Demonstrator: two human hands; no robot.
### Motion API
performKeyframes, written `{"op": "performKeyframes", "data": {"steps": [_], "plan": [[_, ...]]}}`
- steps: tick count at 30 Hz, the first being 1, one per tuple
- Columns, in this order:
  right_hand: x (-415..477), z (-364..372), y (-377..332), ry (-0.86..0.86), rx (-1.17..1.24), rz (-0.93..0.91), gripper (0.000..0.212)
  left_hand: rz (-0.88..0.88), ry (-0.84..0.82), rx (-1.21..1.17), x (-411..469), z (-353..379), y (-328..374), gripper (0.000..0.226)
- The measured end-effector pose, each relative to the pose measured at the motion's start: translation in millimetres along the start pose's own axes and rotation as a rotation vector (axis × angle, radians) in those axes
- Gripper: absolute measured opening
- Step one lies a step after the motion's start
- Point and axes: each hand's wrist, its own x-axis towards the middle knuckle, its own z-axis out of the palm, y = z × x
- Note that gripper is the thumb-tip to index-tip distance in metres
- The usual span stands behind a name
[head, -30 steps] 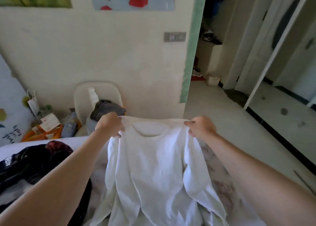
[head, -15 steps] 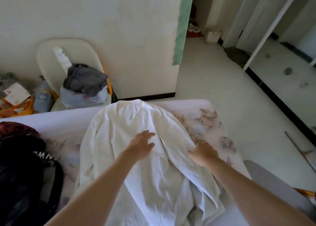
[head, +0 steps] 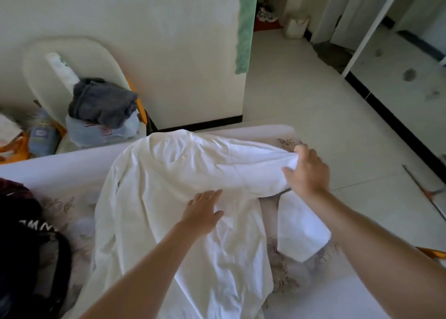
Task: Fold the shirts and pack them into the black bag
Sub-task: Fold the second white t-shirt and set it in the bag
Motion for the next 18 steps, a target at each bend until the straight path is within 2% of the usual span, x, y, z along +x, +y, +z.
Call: {"op": "performKeyframes", "data": {"steps": [2, 4, 6, 8, 10, 12, 14, 18], "plan": [[6, 8, -3, 0.016, -0.288, -0.067, 0.058, -0.005, 0.073, -0.034, 10, -5, -4, 0.060], [6, 19, -15, -0.058, -0.407, -0.119, 0.072, -0.044, 0.159, -0.066, 23, -13, -13, 0.055], [-1, 34, -34, -0.168, -0.307, -0.267, 0.083, -0.092, 0.227, -0.110, 41, -23, -24, 0.052], [-10, 52, -60, -0.295, -0.104, -0.451, 0.071, -0.144, 0.245, -0.123, 60, -34, -36, 0.054], [-17, 70, -76, -0.421, -0.081, -0.535, 0.056, -0.239, 0.198, -0.114, 79, -43, -50, 0.058], [-18, 83, -77, -0.392, -0.093, -0.524, 0.041, -0.329, 0.168, -0.106, 96, -49, -60, 0.059], [-16, 87, -70, -0.281, -0.139, -0.466, 0.022, -0.377, 0.186, -0.089, 110, -54, -67, 0.053], [-2, 89, -49, -0.110, -0.157, -0.412, 0.021, -0.450, 0.189, 0.023, 123, -66, -72, 0.026]]}}
